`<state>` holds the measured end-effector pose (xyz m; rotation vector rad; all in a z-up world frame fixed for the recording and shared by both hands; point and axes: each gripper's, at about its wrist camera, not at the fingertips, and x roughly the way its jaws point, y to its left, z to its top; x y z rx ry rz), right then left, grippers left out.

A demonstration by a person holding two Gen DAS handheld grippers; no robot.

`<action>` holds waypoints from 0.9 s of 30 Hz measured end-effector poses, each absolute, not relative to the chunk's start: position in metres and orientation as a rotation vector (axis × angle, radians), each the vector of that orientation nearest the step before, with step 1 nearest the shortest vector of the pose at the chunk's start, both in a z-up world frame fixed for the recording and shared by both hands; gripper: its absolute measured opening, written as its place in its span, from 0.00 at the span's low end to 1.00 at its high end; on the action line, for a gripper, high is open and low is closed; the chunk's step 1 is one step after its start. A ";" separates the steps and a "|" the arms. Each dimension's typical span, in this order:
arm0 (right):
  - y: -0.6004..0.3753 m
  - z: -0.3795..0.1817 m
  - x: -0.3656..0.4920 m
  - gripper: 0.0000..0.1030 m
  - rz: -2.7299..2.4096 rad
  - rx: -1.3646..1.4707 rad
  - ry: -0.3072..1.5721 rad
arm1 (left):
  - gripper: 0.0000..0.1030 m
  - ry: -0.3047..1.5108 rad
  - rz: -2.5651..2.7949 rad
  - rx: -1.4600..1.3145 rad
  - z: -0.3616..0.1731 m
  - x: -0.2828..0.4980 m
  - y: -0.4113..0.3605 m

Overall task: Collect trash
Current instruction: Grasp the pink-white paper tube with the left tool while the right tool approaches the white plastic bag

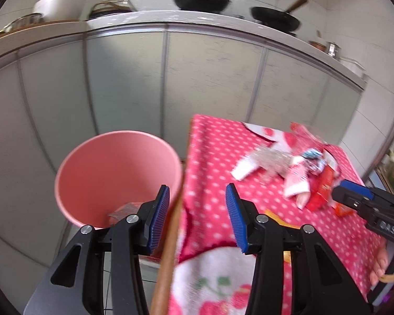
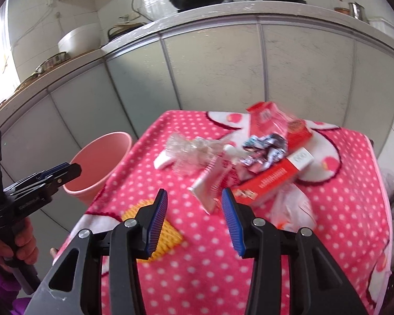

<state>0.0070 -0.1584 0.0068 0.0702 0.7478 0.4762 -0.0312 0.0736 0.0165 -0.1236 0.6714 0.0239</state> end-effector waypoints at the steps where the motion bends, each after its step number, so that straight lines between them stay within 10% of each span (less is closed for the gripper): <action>1: -0.166 0.004 0.006 0.41 0.460 0.076 0.748 | 0.43 0.678 -0.004 -0.113 0.016 -0.031 0.068; 27: -0.218 -0.024 -0.005 0.41 0.355 0.155 0.769 | 0.43 0.780 -0.303 -0.015 0.001 0.015 -0.038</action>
